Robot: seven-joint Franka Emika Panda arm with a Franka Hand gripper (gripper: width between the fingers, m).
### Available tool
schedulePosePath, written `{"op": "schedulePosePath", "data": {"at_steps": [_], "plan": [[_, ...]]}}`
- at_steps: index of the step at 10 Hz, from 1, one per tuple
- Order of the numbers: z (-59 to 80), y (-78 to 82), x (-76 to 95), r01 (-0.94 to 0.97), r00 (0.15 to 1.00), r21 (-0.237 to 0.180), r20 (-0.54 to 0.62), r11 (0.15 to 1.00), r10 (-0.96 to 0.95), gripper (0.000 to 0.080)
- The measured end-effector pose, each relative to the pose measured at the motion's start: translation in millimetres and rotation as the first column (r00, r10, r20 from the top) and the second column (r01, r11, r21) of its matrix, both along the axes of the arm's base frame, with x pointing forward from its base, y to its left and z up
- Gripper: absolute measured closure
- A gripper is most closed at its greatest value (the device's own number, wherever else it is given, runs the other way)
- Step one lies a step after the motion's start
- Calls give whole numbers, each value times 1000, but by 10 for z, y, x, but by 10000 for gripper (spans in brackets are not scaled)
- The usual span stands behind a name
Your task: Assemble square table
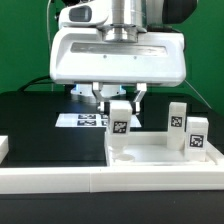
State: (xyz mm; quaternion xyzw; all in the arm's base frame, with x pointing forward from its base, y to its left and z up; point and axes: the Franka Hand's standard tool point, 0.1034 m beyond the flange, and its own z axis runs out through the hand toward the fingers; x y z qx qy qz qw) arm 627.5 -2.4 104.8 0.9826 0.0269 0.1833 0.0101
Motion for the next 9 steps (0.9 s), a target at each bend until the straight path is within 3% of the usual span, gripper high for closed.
{"op": "schedulePosePath", "data": {"at_steps": [3, 9], "plan": [[-13, -15, -7, -3, 1000, -3, -2, 1000, 3, 509], [51, 46, 68, 33, 999, 29, -6, 999, -33, 509]]}}
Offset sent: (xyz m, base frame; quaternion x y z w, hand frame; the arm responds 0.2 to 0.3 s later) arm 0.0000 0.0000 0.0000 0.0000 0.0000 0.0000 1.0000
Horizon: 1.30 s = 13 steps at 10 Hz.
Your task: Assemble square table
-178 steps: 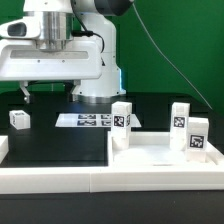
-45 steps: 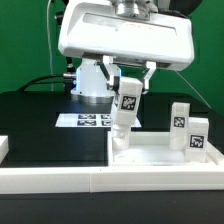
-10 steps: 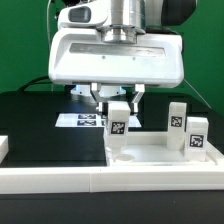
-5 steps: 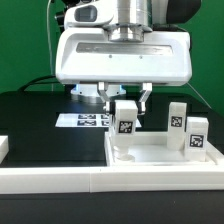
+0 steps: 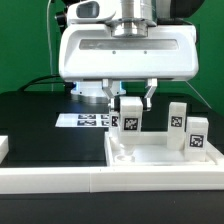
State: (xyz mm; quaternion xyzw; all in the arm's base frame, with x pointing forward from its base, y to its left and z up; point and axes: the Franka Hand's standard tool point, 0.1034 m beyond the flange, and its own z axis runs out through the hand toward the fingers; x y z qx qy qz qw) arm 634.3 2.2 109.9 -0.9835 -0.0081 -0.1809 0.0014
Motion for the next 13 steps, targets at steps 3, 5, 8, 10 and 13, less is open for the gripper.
{"op": "schedulePosePath", "data": {"at_steps": [3, 5, 8, 10, 13], "plan": [[-85, 5, -58, -3, 1000, -6, -6, 1000, 2, 509], [-120, 10, -87, -3, 1000, -7, -13, 1000, 3, 509], [-174, -3, -104, -2, 1000, -10, -18, 1000, 2, 509], [-190, -4, -108, -2, 1000, -12, -18, 1000, 2, 509], [-229, 3, -115, -3, 1000, -25, 15, 1000, 4, 509]]}}
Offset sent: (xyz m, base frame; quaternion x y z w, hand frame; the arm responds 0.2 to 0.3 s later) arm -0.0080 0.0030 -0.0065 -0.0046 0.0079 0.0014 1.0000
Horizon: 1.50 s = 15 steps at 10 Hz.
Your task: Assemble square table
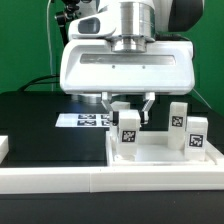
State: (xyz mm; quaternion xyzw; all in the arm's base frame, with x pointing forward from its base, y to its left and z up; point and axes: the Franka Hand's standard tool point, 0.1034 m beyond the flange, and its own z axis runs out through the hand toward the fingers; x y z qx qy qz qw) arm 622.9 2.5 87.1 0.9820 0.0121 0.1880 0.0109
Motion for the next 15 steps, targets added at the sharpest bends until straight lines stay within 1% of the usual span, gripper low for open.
{"op": "schedulePosePath", "data": {"at_steps": [3, 6, 8, 10, 11, 12, 13, 15], "plan": [[-41, -3, -46, 1, 998, -27, 70, 1000, 1, 508], [-44, 20, -49, -1, 989, -56, 151, 998, 10, 508], [-46, 15, -46, -1, 989, -55, 149, 998, 9, 508], [-50, 15, -48, -1, 989, -55, 149, 998, 9, 202], [-52, 14, -49, -1, 989, -55, 149, 998, 9, 202], [-52, 14, -49, -1, 989, -55, 148, 998, 9, 166], [-53, 14, -49, -1, 989, -55, 148, 998, 9, 153], [-50, 9, -47, -1, 989, -55, 146, 998, 9, 151]]}}
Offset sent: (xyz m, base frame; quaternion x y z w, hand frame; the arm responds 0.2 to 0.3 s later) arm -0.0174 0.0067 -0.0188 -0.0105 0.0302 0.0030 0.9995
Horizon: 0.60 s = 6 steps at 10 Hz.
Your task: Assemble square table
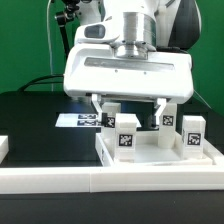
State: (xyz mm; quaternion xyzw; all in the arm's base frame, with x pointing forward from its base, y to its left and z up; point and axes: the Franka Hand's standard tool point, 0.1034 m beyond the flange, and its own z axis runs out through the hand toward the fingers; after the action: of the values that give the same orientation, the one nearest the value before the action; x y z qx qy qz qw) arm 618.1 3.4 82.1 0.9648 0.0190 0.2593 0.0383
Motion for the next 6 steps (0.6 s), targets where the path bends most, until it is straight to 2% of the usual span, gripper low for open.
{"op": "schedulePosePath", "data": {"at_steps": [2, 5, 6], "plan": [[88, -15, 23, 3, 1000, 11, -17, 1000, -3, 151], [42, 4, -1, 2, 999, 20, -47, 1000, -1, 151], [-3, 54, -23, 0, 992, 45, -122, 999, 5, 151]]}}
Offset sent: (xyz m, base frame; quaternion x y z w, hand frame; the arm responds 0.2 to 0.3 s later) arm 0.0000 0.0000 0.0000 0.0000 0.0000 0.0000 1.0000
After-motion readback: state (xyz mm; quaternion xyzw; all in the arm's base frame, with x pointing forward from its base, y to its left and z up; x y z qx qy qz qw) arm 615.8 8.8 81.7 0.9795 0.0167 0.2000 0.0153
